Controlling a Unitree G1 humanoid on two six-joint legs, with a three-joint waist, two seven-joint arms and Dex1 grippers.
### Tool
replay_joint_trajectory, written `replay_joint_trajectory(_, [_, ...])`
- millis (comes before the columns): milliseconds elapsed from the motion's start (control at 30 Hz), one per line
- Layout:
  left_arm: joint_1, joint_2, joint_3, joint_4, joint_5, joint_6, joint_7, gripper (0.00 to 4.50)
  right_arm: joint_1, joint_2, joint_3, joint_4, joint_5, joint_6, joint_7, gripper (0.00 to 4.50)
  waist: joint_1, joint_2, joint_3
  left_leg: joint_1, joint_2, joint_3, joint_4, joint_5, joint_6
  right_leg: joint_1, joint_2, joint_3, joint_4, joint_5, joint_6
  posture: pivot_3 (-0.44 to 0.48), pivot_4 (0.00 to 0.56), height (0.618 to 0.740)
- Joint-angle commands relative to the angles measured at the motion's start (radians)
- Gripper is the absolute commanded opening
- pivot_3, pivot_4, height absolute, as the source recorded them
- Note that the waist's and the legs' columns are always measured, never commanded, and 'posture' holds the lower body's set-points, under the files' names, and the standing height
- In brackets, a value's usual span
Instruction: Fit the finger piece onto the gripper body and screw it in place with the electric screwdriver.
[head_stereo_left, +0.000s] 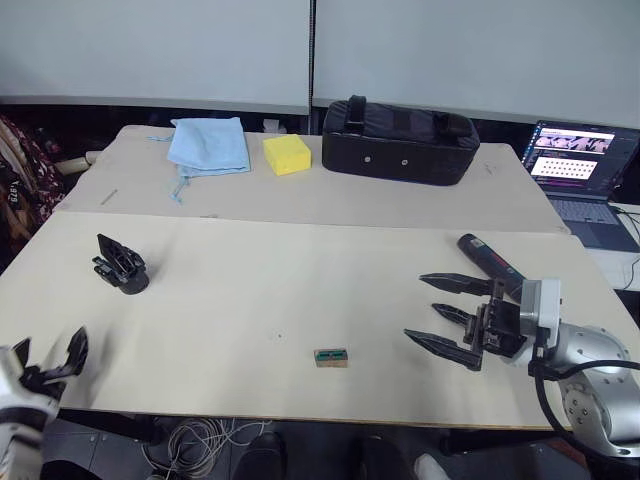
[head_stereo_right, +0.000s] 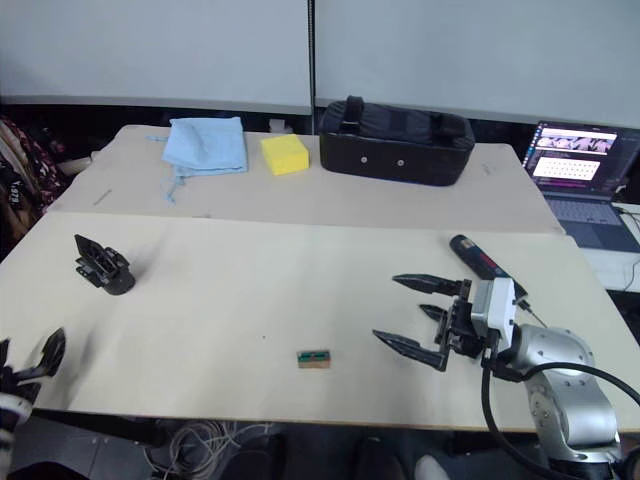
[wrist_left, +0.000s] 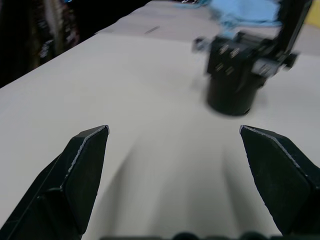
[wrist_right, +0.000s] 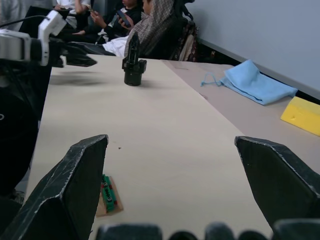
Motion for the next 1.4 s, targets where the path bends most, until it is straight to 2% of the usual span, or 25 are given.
replay_joint_trajectory(33, [-0.083,0.070,-0.048,0.057,0.053,0.041,0.021,4.44,-0.026,0.003,0.005,0.006,-0.006,-0.030,-0.004,4.50,-0.002,0.000,0.000,0.000,0.000,0.000,0.000,0.000,0.000,0.000,0.000,0.000,0.000,0.000,0.000,0.000,0.150,0.740])
replay_joint_trajectory(167, [-0.208,0.109,-0.115,0.170,0.082,0.086,0.024,4.44,-0.056,0.011,0.035,0.017,-0.020,-0.038,-0.007,4.50,-0.011,0.000,0.000,0.001,0.000,0.000,0.000,0.000,0.000,0.000,0.001,0.000,0.003,0.000,0.000,0.000,0.150,0.740])
replay_joint_trajectory(367, [-0.334,0.120,-0.174,0.325,0.158,0.037,0.048,4.44,-0.065,0.005,0.031,0.018,-0.026,-0.049,-0.008,4.50,-0.009,0.000,0.000,0.001,0.000,0.000,0.000,0.001,0.002,0.000,0.002,0.000,0.003,0.001,0.000,0.000,0.150,0.740])
replay_joint_trajectory(567, [-0.399,0.118,-0.218,0.430,0.183,-0.008,-0.001,4.44,-0.041,-0.005,0.013,-0.003,-0.023,-0.049,-0.022,4.50,-0.008,0.000,0.000,0.001,0.000,0.000,0.000,0.003,0.005,0.000,0.002,0.000,0.003,0.001,0.000,0.000,0.150,0.740])
replay_joint_trajectory(867, [-0.481,0.115,-0.296,0.587,0.262,-0.131,-0.003,4.44,-0.034,-0.019,0.011,-0.019,-0.016,-0.028,-0.031,4.50,-0.008,0.000,0.000,0.001,0.000,0.000,0.000,0.003,0.005,0.000,0.001,0.000,0.003,0.001,0.000,0.000,0.150,0.740])
replay_joint_trajectory(933, [-0.493,0.120,-0.309,0.635,0.283,-0.170,0.001,3.90,-0.040,-0.031,0.011,-0.011,-0.013,-0.024,-0.026,4.50,-0.007,0.001,-0.001,0.001,0.000,0.000,0.000,0.003,0.005,0.000,0.001,0.000,0.003,0.001,0.000,0.000,0.150,0.740])
replay_joint_trajectory(1000, [-0.494,0.117,-0.300,0.659,0.265,-0.201,-0.027,3.11,-0.049,-0.046,0.007,-0.001,-0.008,-0.019,-0.019,4.50,-0.007,0.003,-0.002,0.002,0.000,0.000,0.000,0.003,0.005,0.000,0.001,0.000,0.004,0.001,0.000,0.000,0.150,0.740])
replay_joint_trajectory(1067, [-0.486,0.109,-0.282,0.644,0.229,-0.248,-0.071,2.31,-0.050,-0.058,-0.001,0.000,-0.005,-0.016,-0.019,4.50,-0.007,0.003,-0.002,0.002,0.000,0.000,0.000,0.003,0.005,0.000,0.001,0.000,0.004,0.001,0.000,0.000,0.150,0.740])
replay_joint_trajectory(1133, [-0.477,0.095,-0.269,0.594,0.189,-0.312,-0.128,2.33,-0.028,-0.064,-0.014,-0.008,-0.003,-0.016,-0.027,4.50,-0.007,0.003,-0.002,0.001,0.000,0.000,0.000,0.003,0.005,0.000,0.001,0.000,0.003,0.001,0.000,0.000,0.150,0.740])
replay_joint_trajectory(1200, [-0.468,0.086,-0.302,0.501,0.166,-0.333,-0.202,2.33,0.023,-0.069,-0.035,-0.041,0.010,-0.004,-0.035,4.50,-0.003,0.003,-0.002,0.000,0.000,0.000,0.000,0.003,0.006,0.000,0.000,0.000,0.002,0.001,0.001,0.000,0.150,0.740])
replay_joint_trajectory(1300, [-0.450,0.072,-0.395,0.300,0.143,-0.279,-0.296,2.33,0.106,-0.078,-0.072,-0.109,0.036,0.016,-0.047,4.50,0.018,0.000,0.000,-0.004,-0.001,0.000,0.000,0.004,0.006,-0.001,0.000,0.000,0.001,0.002,0.001,0.000,0.150,0.740])
replay_joint_trajectory(1400, [-0.402,0.083,-0.534,0.060,0.137,-0.213,-0.400,2.33,0.143,-0.081,-0.109,-0.125,0.040,0.017,-0.071,4.50,0.021,0.000,0.000,-0.006,-0.001,0.000,0.003,0.003,0.006,-0.002,0.000,0.000,0.000,0.002,0.002,0.000,0.150,0.740])
